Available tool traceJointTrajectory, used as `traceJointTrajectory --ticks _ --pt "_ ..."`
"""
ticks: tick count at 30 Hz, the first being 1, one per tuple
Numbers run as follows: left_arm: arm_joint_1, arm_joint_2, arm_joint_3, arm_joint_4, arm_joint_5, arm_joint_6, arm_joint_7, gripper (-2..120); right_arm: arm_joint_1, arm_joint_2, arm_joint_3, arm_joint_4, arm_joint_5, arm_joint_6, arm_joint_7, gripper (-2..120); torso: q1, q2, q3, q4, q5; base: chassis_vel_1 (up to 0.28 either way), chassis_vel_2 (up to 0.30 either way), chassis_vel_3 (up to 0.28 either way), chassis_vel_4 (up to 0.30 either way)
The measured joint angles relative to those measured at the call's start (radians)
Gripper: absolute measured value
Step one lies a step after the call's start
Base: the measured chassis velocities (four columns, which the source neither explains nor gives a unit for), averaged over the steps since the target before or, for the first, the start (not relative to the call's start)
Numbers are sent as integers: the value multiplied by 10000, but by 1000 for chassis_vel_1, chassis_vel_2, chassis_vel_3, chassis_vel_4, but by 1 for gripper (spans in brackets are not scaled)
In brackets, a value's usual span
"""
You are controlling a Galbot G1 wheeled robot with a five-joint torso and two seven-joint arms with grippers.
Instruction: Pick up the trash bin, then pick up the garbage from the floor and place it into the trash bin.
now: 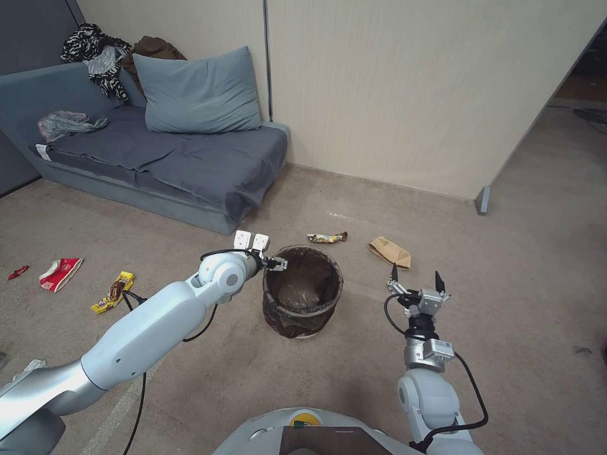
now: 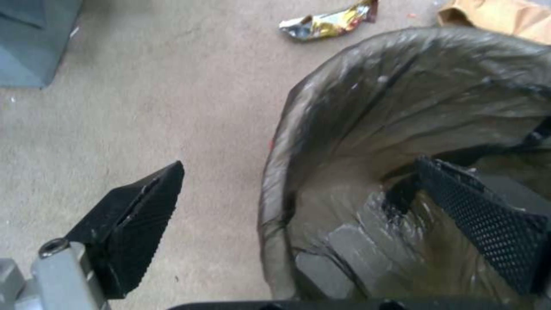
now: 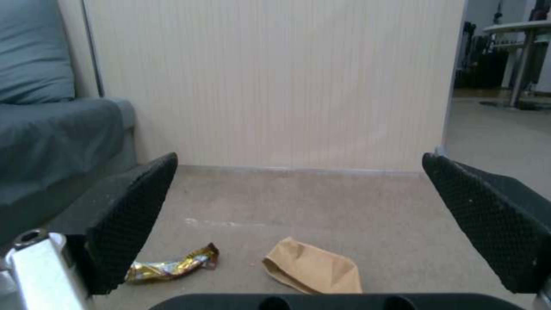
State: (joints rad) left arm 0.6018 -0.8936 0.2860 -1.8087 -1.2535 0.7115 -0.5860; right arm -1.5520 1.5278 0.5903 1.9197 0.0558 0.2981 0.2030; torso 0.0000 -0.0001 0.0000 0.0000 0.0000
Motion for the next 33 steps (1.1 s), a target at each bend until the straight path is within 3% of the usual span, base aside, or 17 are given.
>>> traceJointTrajectory --ticks 22,30,33 --pt "-156 -689 174 1438 -30 126 118 99 140 48 -48 -147 -6 32 14 100 0 1 0 0 0 0 0 0 0" --pt "-205 -860 279 1624 30 120 160 76 183 43 -65 -163 6 31 30 100 0 1 0 0 0 0 0 0 0" --pt "-202 -891 317 1644 31 120 149 60 188 29 -83 -172 10 30 47 100 0 1 0 0 0 0 0 0 0"
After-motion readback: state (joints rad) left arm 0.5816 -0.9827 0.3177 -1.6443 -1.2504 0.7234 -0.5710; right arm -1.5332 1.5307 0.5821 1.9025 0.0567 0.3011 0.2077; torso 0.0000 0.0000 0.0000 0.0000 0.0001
